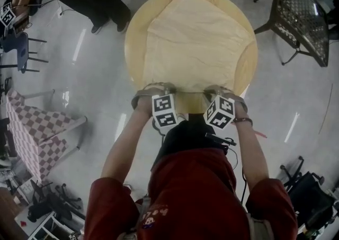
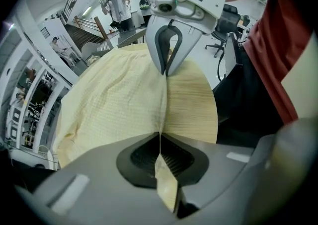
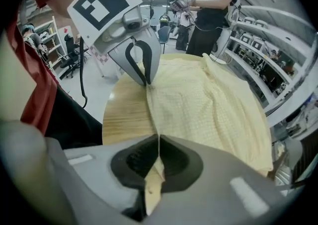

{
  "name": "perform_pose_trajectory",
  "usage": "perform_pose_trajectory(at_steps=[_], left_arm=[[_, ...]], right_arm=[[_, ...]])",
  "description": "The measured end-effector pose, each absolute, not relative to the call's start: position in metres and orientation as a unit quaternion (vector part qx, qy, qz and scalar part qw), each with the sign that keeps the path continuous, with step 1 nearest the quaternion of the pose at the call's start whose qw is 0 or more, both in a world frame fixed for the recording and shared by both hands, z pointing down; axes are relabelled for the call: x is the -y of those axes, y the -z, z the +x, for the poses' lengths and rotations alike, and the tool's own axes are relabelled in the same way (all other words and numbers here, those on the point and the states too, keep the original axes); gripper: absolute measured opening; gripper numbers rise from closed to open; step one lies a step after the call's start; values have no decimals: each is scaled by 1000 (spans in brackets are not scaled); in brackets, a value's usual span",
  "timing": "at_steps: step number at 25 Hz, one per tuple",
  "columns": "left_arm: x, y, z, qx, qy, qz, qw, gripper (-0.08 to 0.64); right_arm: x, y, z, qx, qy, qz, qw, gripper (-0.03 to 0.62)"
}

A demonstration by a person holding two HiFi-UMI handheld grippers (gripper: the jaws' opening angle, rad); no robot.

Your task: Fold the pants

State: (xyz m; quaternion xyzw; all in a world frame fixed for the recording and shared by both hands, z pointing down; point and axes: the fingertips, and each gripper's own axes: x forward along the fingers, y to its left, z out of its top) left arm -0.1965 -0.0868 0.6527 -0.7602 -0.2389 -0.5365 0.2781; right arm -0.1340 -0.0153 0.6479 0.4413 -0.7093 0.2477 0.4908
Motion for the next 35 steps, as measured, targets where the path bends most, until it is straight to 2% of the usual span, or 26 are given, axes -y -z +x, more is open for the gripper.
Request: perform_pose_trajectory(at_steps=[24,35], left_arm=[[49,-589,-238,200,511,-773,320,18],[90,-546,-201,159,485,-777,369,18]], right_arm=[[-27,-578,-178,699,-195,495,479,6],[4,-538,-152,689,-164,526,470,6]])
